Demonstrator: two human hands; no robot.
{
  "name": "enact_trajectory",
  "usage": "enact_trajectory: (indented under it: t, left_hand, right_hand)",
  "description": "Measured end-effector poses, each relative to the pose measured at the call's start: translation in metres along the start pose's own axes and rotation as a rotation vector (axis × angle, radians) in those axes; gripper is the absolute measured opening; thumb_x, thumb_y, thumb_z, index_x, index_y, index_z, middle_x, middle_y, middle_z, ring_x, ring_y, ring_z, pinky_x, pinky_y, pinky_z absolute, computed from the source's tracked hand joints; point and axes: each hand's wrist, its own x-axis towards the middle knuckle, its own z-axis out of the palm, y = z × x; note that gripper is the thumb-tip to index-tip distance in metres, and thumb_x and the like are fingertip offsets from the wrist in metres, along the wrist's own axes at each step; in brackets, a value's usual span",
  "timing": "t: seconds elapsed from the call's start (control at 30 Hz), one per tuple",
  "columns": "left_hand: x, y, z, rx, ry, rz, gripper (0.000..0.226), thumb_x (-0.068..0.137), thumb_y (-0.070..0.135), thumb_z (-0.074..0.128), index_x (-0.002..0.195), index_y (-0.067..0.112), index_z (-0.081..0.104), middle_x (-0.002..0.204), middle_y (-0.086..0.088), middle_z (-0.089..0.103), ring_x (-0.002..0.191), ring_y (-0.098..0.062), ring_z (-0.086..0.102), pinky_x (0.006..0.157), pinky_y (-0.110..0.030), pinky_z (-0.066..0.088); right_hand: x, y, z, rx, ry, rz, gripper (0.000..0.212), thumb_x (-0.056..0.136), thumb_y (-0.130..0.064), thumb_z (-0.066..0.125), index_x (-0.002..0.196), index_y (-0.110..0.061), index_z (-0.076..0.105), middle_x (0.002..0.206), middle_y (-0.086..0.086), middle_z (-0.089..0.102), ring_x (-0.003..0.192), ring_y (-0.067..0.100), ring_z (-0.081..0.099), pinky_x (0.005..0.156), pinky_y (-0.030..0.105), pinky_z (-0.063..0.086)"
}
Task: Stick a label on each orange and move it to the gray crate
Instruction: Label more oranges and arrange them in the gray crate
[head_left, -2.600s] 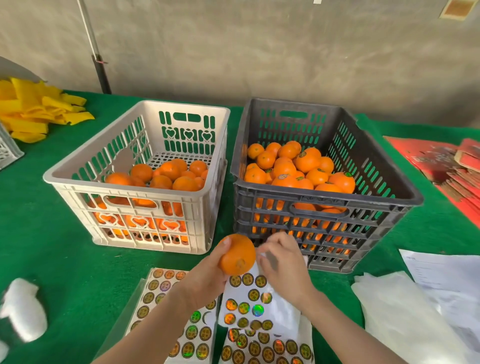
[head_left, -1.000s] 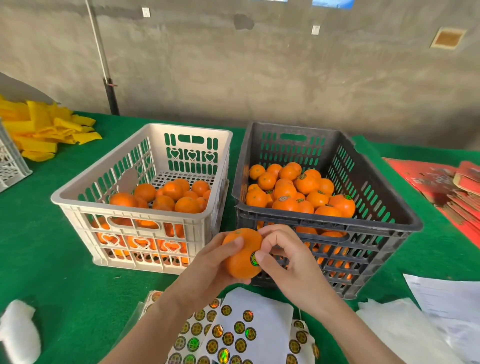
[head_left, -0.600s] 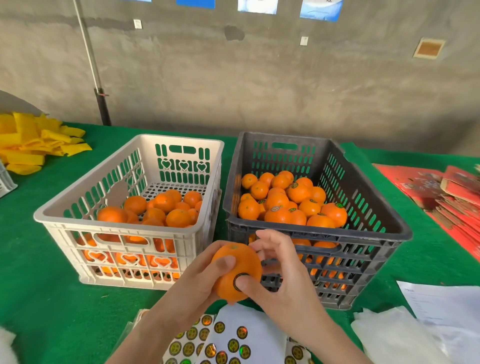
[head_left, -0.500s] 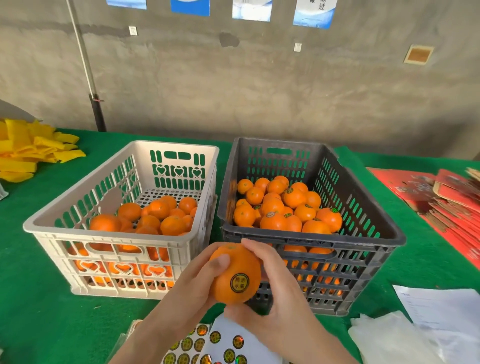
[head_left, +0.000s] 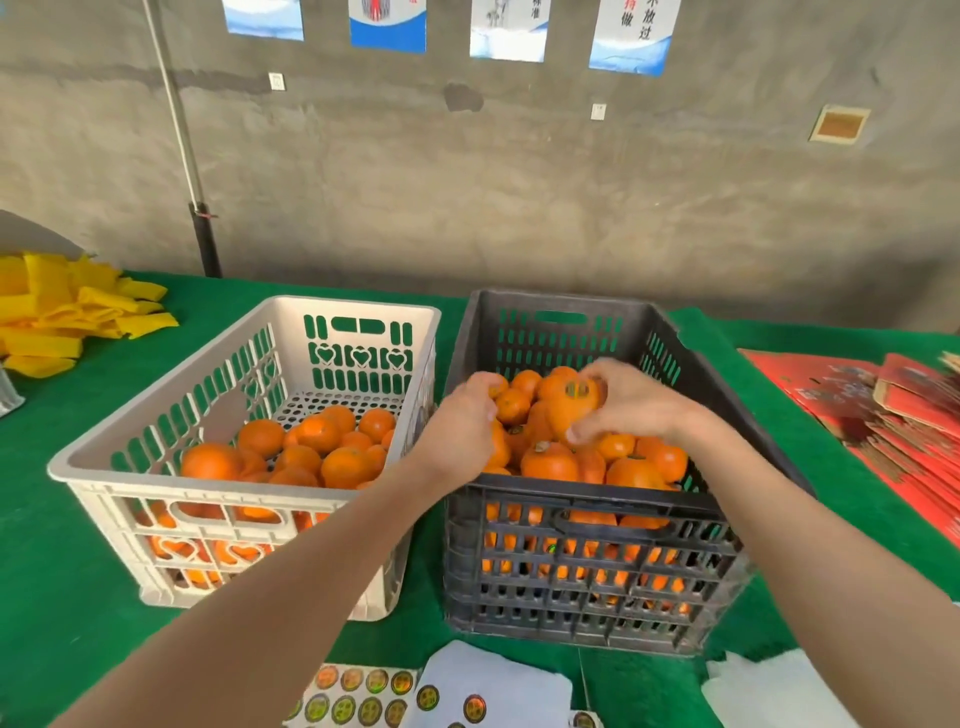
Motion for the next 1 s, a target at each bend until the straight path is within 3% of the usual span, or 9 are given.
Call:
enact_trajectory:
  t: [0.17,0.4,0.47,0.6,0.67,0.77,0.87,0.93,1.0]
  left_hand:
    - [0.004,-0.009,0.008,0.072,0.006,0.023,0.048,0.097,0.005,0.045,0.142,0.015,0.035,0.116,-0.007,0.055,0.101,-0.021,0.054,0.082,-0.029,0.042]
    - [0.003,-0.01,0.007,0.065,0.006,0.031,0.043,0.096,0.009,0.051,0.137,0.012,0.042,0.107,-0.005,0.058,0.096,-0.019,0.056,0.083,-0.029,0.045]
    - [0.001,-0.009,0.005,0.06,0.029,0.034,0.04,0.095,0.01,0.053,0.135,0.011,0.046,0.104,-0.004,0.06,0.095,-0.018,0.057,0.083,-0.029,0.046]
    - [-0.003,-0.006,0.005,0.069,0.058,0.05,0.035,0.095,0.009,0.053,0.13,0.009,0.051,0.099,-0.005,0.064,0.089,-0.013,0.055,0.078,-0.022,0.043]
    - [-0.006,-0.005,0.005,0.055,0.083,0.054,0.031,0.096,0.009,0.052,0.127,0.008,0.054,0.098,-0.006,0.064,0.089,-0.016,0.058,0.075,-0.021,0.042]
    - [-0.015,-0.004,0.004,-0.033,0.191,0.043,0.027,0.096,0.008,0.05,0.123,0.006,0.057,0.099,-0.007,0.061,0.086,-0.011,0.053,0.073,-0.017,0.039]
    - [-0.035,-0.006,0.007,-0.131,0.328,0.065,0.025,0.095,0.008,0.054,0.119,0.003,0.057,0.103,-0.005,0.055,0.086,-0.008,0.049,0.075,-0.014,0.042]
    - [-0.052,-0.007,0.01,-0.15,0.379,0.115,0.024,0.093,0.008,0.057,0.117,0.002,0.057,0.104,-0.002,0.052,0.09,-0.008,0.051,0.08,-0.014,0.045]
    - [-0.069,-0.011,0.011,-0.162,0.424,0.172,0.023,0.092,0.007,0.059,0.114,0.001,0.056,0.107,-0.001,0.048,0.098,-0.012,0.051,0.086,-0.015,0.045]
  right_hand:
    - [0.03,0.033,0.034,-0.417,-0.54,0.083,0.067,0.076,-0.027,0.076,0.132,-0.008,0.044,0.131,0.011,0.051,0.107,0.027,0.056,0.078,0.034,0.054]
    - [0.024,0.035,0.044,-0.562,-0.558,-0.009,0.07,0.079,-0.031,0.076,0.137,-0.016,0.04,0.133,0.003,0.048,0.12,0.026,0.048,0.099,0.04,0.043]
    - [0.014,0.03,0.038,-0.462,-0.362,-0.077,0.047,0.083,-0.024,0.073,0.123,-0.024,0.048,0.114,-0.006,0.051,0.105,0.018,0.053,0.093,0.038,0.044]
    - [-0.041,0.0,0.046,0.133,0.543,-0.398,0.019,0.082,-0.02,0.071,0.098,-0.018,0.061,0.088,-0.012,0.057,0.076,0.001,0.054,0.072,0.021,0.047]
    - [-0.077,-0.016,0.071,0.338,0.627,-0.662,0.01,0.087,-0.022,0.063,0.08,-0.015,0.061,0.072,-0.01,0.06,0.064,0.001,0.055,0.059,0.014,0.043]
    - [-0.103,-0.013,0.134,0.168,0.136,-0.661,0.032,0.092,-0.028,0.054,0.071,-0.005,0.062,0.065,0.004,0.06,0.059,0.011,0.055,0.054,0.024,0.044]
    - [-0.093,0.015,0.191,-0.155,-0.346,-0.356,0.039,0.096,-0.033,0.05,0.099,0.004,0.063,0.099,0.021,0.064,0.092,0.033,0.061,0.079,0.042,0.049]
    - [-0.085,0.029,0.216,-0.231,-0.442,-0.152,0.052,0.094,-0.046,0.049,0.122,-0.002,0.055,0.123,0.016,0.056,0.115,0.032,0.051,0.094,0.042,0.044]
    - [-0.079,0.035,0.233,-0.27,-0.445,-0.051,0.064,0.087,-0.06,0.051,0.12,-0.006,0.054,0.123,0.013,0.055,0.116,0.031,0.049,0.092,0.04,0.043]
